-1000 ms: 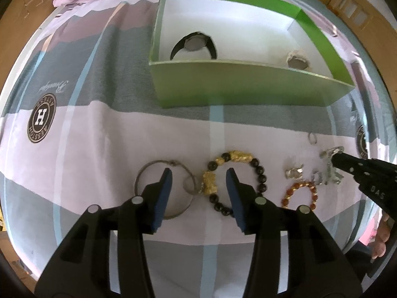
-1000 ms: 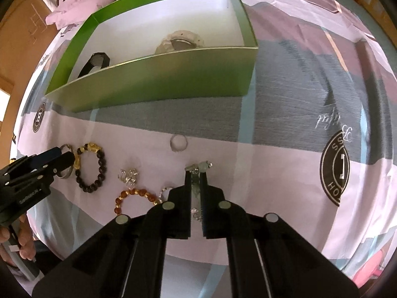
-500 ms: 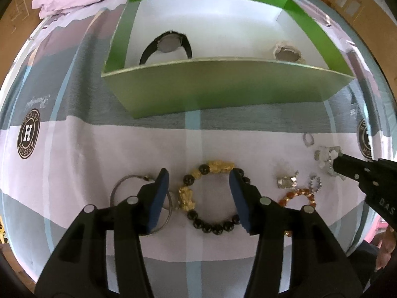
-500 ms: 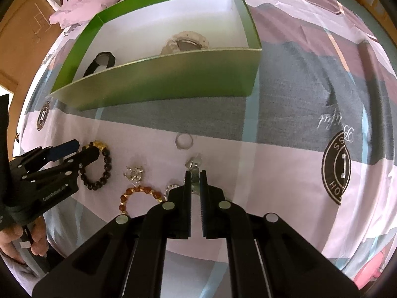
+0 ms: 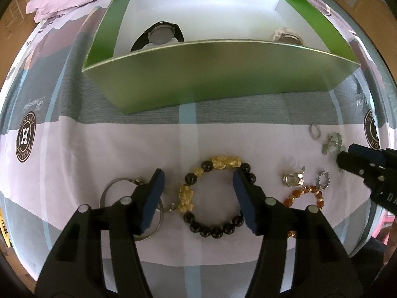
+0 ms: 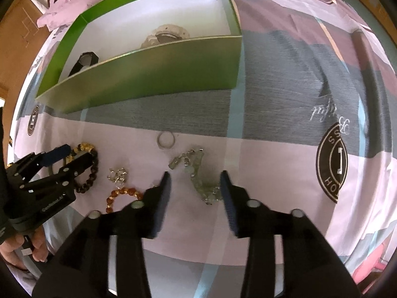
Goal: Organize jewelry
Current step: 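Grasp the gold-and-black bead bracelet with the left tool while the right tool grasps a silver charm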
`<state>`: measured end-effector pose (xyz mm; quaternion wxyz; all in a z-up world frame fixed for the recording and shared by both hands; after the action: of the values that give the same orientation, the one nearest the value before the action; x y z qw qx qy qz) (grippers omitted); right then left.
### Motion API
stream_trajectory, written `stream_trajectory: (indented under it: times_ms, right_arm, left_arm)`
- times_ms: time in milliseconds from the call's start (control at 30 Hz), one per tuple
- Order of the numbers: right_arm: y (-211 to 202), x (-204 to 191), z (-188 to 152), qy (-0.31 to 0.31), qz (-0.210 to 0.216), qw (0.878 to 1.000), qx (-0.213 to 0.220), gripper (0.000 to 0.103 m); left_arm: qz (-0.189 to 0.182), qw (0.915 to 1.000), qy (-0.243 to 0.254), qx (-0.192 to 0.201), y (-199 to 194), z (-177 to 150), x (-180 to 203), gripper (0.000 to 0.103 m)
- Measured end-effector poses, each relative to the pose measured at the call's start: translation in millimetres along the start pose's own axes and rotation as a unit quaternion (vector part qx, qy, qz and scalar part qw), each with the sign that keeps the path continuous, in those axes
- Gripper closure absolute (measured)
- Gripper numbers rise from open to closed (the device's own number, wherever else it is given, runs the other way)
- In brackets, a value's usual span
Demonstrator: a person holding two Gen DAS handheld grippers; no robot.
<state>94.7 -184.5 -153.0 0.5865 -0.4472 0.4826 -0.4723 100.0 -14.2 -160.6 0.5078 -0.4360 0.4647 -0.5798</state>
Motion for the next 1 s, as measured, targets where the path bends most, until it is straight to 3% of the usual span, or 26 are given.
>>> stream_trajectory:
  times_ms: [133, 167, 233, 300, 367, 733, 1000]
  right_arm:
    - [7, -5, 2, -0.014, -0.02, 1.0, 0.0, 0.054]
    - [8, -6, 2, -0.017, -0.025, 1.0, 0.002, 0.054]
    - [11, -9, 3, -0.018, -0.024, 1.0, -0.001, 0.055]
    - [13, -13, 4, -0.026, -0.029, 0.999, -0.001, 0.081]
    - [10, -17, 4, -0.032, -0.024, 0.999, 0.004, 0.094]
    - [-21, -18, 8, -0.02, 0.023, 0.998, 0.046, 0.096]
    - [-30, -11, 8, -0.025, 0.02, 0.998, 0.05, 0.096]
  left_arm:
    - [-0.005, 0.9999, -0.008, 0.008, -2, 4, -1, 0.085]
    - [-0.012, 0.9998, -0.012, 0.007, -3, 4, -2, 0.09]
    - [-0.019, 0.9996, -0.017, 0.006, -4, 4, -4, 0.091]
    - [-0.022, 0.9995, -0.02, 0.006, -4, 4, -6, 0.091]
    - [-0.028, 0.9993, -0.025, 0.005, -6, 3, -7, 0.091]
    - [-0.059, 0.9964, -0.047, 0.038, -38, 2, -21, 0.092]
    - [-0.07, 0.9947, -0.036, 0.066, -62, 2, -14, 0.092]
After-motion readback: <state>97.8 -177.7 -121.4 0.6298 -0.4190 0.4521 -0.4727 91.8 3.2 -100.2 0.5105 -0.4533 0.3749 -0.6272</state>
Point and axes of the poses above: each gripper's, at about its wrist camera, not at the fingertips, and y roughly the way its jaws point, x to its right, z to its top, the point moved 7 cm from there along y, roughly the way its jaws point, and after that the axes turned 5 degrees about -x, right-handed, at the moved point
